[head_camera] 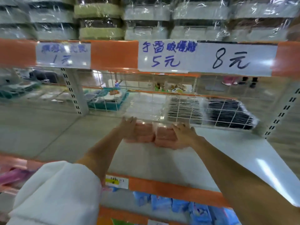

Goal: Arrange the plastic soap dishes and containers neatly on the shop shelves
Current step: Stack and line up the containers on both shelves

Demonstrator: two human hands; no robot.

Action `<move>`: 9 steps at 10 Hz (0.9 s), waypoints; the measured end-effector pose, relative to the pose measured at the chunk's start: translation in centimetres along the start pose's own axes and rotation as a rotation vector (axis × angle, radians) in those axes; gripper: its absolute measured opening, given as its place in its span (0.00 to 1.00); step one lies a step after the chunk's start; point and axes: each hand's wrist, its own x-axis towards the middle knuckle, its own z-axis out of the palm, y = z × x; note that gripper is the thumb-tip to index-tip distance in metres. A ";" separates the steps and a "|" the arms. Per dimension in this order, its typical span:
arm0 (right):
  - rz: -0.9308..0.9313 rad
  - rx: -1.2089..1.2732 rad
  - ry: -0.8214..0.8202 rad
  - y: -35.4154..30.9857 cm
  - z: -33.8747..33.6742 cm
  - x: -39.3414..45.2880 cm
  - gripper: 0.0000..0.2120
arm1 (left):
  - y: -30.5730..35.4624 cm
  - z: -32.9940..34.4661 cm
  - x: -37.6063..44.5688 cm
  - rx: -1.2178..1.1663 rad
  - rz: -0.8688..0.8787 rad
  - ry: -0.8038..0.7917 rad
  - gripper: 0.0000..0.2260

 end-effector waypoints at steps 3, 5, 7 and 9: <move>0.099 0.144 -0.091 1.8 0.5 -3.4 0.50 | 1.1 0.6 -0.4 -0.022 -0.065 -0.061 0.44; 0.069 0.234 -0.005 5.0 -1.0 -10.3 0.47 | 5.3 -0.7 -4.6 -0.265 -0.032 -0.065 0.40; 0.078 0.246 -0.008 10.3 -2.6 -20.4 0.60 | 11.3 -2.3 -10.2 -0.332 0.069 -0.087 0.33; 0.173 0.244 0.073 17.7 -4.0 -28.4 0.46 | 21.4 -8.4 -18.1 -0.278 0.250 -0.125 0.26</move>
